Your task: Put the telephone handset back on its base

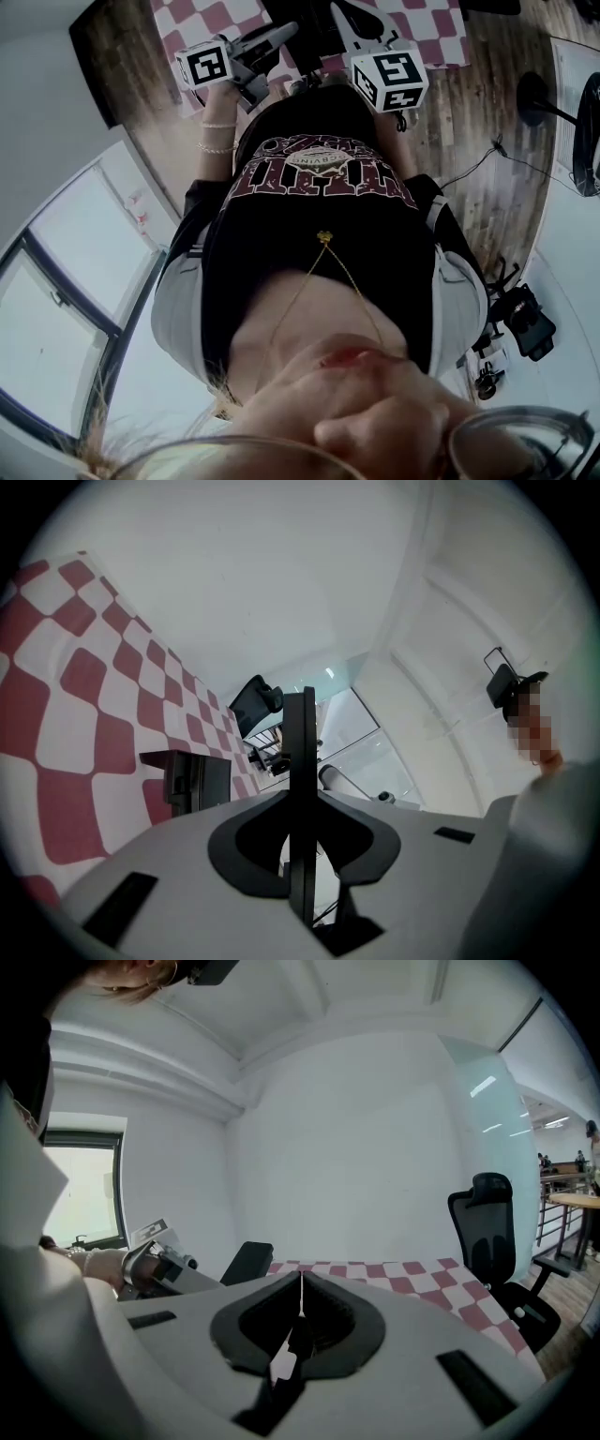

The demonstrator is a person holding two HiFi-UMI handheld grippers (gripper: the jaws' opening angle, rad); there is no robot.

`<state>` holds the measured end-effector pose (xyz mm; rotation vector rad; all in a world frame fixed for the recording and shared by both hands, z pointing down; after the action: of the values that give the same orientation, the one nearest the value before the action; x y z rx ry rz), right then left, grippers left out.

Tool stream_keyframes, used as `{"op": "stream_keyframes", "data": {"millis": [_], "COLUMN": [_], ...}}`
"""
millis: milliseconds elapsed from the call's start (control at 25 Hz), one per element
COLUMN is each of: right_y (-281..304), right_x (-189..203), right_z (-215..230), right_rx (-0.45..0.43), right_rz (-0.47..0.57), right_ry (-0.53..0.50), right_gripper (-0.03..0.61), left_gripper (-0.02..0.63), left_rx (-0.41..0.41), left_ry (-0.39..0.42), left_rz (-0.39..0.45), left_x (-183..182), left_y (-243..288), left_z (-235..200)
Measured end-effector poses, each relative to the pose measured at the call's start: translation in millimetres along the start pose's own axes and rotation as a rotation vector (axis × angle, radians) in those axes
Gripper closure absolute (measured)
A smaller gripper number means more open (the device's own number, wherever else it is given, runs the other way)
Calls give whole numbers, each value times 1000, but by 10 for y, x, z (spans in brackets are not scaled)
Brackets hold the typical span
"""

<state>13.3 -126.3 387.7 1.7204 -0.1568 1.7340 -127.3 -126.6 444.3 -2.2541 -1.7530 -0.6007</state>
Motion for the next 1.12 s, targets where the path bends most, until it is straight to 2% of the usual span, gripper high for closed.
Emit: {"op": "stream_keyframes", "data": {"millis": [160,360,840,1120], "right_y": [-36,-1,137,144], "right_x": [21,52,157,268], "right_z": [-46,-13,2,233], "right_rx": [11,13,-43,-52], "right_rz": [19,-4,-61,-98], "right_ry": [45,48,57,59], "right_gripper": [555,555,555,555], "left_gripper": [534,534,534,534], "left_rx": [-11,-34,-77,-108], "left_ry": [-26,-6,-55,-77], "left_rz": [-6,-39,15,-4], "left_x": [31,77,174,234], "left_y": [-2,18,-33,140], "left_z": [-58,-151,-355,-531]}}
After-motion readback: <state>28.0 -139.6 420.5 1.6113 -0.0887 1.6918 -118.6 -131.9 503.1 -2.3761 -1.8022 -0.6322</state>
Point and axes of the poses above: the fingertips, and each gripper's own axes: y forward along the fingers, z to its right, x out of its underside, the point moved 5 cm from there along -y, backward along the fingers, and after that the axes turned 4 degrees about -z, right-handed, at the moved point
